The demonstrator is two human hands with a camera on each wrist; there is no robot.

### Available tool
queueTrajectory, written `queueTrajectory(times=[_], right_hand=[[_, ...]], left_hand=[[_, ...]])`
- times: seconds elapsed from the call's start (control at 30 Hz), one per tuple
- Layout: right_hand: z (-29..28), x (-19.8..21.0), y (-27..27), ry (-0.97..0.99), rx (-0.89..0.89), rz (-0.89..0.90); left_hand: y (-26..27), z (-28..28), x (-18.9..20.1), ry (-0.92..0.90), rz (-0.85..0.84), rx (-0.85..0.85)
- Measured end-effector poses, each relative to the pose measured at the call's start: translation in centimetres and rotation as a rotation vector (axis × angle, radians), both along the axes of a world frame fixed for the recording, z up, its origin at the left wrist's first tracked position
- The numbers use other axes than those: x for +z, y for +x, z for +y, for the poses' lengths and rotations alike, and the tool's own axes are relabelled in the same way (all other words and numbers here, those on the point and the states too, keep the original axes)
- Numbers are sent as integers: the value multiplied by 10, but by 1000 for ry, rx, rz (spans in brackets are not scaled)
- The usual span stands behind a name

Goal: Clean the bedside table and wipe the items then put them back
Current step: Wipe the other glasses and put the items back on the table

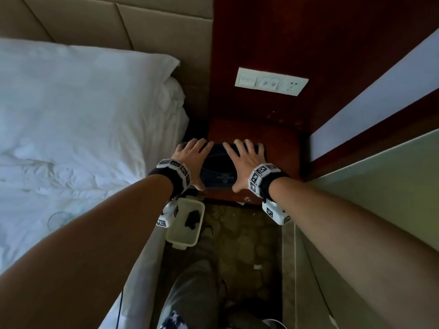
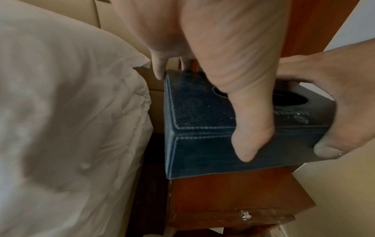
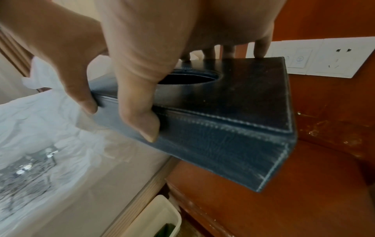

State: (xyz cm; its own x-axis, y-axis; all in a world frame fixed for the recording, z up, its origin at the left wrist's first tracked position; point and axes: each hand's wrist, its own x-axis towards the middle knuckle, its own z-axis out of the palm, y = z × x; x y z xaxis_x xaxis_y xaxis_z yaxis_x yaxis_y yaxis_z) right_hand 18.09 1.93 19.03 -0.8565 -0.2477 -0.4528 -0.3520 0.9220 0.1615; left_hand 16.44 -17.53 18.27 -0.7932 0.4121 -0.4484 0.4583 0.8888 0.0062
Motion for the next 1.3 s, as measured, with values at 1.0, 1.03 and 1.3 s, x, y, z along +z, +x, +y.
queueTrajectory(times=[1.0,1.03,1.3], right_hand=[[107,-207,-237,-74,-110,-195],[108,-212,-242,-72,-105,-193],[111,-245,-259,-105,-95,-221]], left_hand=[[-247,114,-204,-12,-203,62],[-251,115,-209,-8,-205,68],[-268,114,-246,-10,-216,84]])
